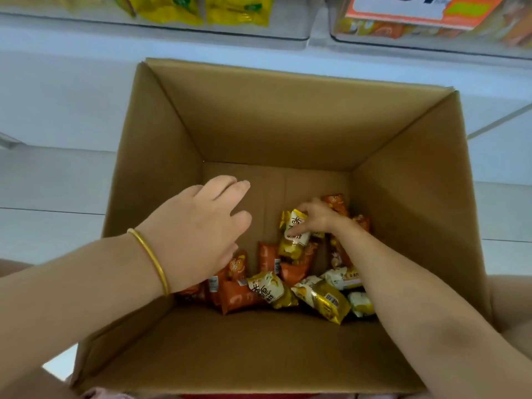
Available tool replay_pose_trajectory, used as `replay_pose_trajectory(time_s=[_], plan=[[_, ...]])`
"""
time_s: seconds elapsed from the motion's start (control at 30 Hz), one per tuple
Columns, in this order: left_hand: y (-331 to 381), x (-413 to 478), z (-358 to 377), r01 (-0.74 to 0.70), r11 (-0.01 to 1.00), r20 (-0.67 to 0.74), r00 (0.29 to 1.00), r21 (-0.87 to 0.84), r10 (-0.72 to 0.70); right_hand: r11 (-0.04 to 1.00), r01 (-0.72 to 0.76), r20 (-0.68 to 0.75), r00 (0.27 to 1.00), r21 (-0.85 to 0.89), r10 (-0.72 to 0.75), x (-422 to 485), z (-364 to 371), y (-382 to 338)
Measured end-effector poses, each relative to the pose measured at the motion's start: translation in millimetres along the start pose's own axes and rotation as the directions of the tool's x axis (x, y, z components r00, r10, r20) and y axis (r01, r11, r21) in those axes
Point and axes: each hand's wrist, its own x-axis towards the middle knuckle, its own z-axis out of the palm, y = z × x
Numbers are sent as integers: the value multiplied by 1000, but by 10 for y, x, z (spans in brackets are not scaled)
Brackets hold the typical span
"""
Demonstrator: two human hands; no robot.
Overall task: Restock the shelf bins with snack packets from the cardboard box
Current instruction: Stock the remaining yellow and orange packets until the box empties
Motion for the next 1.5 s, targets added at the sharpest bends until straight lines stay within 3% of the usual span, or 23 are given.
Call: replay_pose_trajectory(time_s=[0.3,0.47,0.53,0.57,0.67,0.77,0.87,0.9,1.0,1.1,1.2,1.33,1.43,1.5], plan=[[18,22,27,24,1000,66,998,-12,-23,983,-7,91,996,-182,24,80,129,48],[91,122,-91,72,995,139,988,-62,-63,992,117,27,993,-39,-116,-139,127,-53],[85,202,-189,212,954,343,930,-210,-131,985,161,17,987,63,-162,-332,-36,-174],[75,246,-242,292,905,385,909,-310,-161,973,193,21,980,130,-197,-466,-159,-260],[-57,336,-350,452,715,337,889,-532,-311,876,351,22,925,331,-379,-1033,-597,-609],[-160,344,-482,527,436,348,835,-730,-427,797,477,-16,861,370,-508,-1587,-873,-878],[-90,297,-652,465,-8,439,831,-885,-341,763,551,-84,825,337,-559,-1984,-953,-981],[-50,282,-703,433,-106,444,845,-895,-298,763,556,-103,825,330,-556,-2083,-964,-986],[4,240,-788,321,-266,398,858,-909,-324,727,580,-240,814,368,-529,-2326,-992,-951],[-32,178,-843,183,-525,427,815,-831,-391,651,623,-437,777,434,-453,-2467,-1023,-920],[-62,127,-870,52,-636,393,824,-770,-409,487,631,-456,775,604,-438,-2490,-985,-955],[-28,113,-885,-28,-672,323,861,-740,-392,225,614,-474,751,756,-460,-2376,-894,-1079],[-31,72,-935,-86,-680,287,862,-729,-417,179,649,-521,720,740,-458,-2409,-901,-1216],[-63,20,-1000,-76,-622,260,864,-779,-432,191,687,-560,697,702,-448,-2471,-933,-1283]])
